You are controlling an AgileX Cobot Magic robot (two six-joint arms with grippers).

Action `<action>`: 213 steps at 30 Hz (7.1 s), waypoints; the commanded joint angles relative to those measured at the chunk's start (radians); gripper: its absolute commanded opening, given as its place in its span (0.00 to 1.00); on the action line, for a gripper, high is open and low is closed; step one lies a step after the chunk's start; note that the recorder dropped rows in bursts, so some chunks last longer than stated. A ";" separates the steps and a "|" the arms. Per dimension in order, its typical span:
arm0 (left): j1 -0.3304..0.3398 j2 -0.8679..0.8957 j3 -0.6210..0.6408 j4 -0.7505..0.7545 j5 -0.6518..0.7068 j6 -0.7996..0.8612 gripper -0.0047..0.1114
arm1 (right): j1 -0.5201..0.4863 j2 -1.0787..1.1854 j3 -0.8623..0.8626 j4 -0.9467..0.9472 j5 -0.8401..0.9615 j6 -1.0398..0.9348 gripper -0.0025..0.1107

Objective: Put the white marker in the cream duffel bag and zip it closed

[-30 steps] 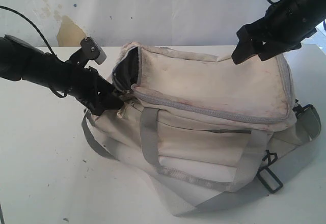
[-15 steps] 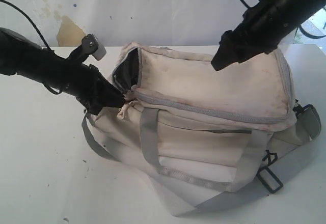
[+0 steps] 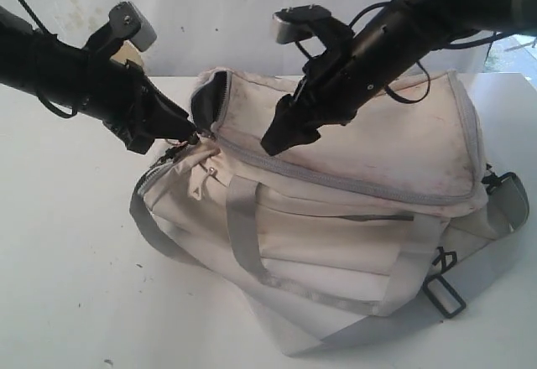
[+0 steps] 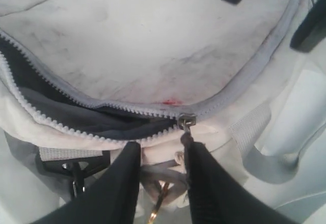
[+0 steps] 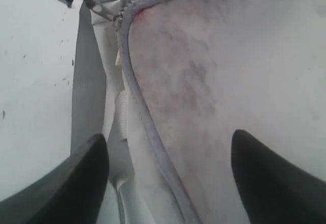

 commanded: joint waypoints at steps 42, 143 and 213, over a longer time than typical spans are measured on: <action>-0.001 -0.120 -0.113 0.184 -0.382 -0.212 0.04 | 0.132 0.057 0.040 -0.184 -0.068 0.045 0.02; -0.002 0.067 -0.363 0.354 -0.419 -0.668 0.04 | 0.221 -0.038 0.040 -0.339 0.040 -0.046 0.02; 0.032 -0.004 -0.363 0.840 -0.431 -1.274 0.04 | 0.222 -0.051 0.040 -0.567 0.112 0.319 0.02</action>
